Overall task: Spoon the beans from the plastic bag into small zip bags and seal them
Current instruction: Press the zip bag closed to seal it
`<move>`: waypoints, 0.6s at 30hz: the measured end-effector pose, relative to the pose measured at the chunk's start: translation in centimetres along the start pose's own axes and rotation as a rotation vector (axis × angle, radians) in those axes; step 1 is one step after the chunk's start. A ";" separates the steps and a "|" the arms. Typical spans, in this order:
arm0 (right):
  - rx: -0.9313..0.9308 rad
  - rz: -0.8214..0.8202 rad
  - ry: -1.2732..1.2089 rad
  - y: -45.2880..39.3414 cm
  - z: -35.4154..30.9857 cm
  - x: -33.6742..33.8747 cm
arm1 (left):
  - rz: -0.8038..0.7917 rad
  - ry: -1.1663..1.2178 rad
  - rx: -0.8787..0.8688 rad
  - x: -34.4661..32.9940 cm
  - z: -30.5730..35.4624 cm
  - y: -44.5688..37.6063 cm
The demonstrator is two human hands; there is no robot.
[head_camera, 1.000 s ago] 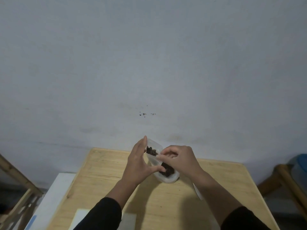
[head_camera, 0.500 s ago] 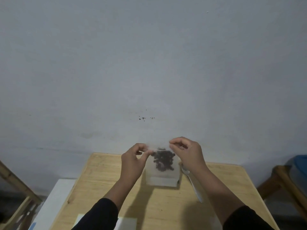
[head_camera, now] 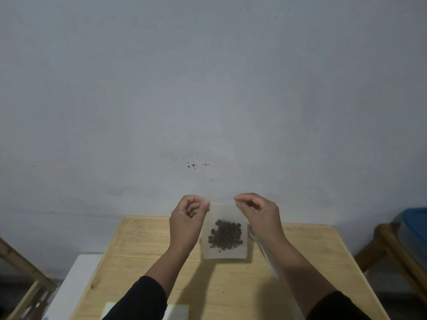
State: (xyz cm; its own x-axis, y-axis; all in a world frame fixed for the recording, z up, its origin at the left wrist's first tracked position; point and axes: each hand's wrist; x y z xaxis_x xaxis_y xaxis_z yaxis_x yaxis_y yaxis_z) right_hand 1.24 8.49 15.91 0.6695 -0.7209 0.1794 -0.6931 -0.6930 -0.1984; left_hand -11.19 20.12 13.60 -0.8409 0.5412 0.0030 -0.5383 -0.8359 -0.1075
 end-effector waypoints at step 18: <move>-0.132 -0.092 0.013 -1.4 0.9 0.2 | -0.194 -0.259 -0.129 0.4 0.4 -0.4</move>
State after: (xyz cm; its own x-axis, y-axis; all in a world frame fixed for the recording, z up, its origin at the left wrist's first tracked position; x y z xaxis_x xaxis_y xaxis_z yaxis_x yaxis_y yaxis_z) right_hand 2.56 9.33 15.31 0.7287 -0.6538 0.2038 -0.6586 -0.7506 -0.0528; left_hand -11.32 20.57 14.02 -0.7184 0.6339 0.2865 -0.6923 -0.6919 -0.2049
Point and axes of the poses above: each hand's wrist, its own y-axis away from the middle knuckle, its own x-axis out of the back of the hand, z = x × y, and after that the axes turned 5 degrees about -z, right-handed
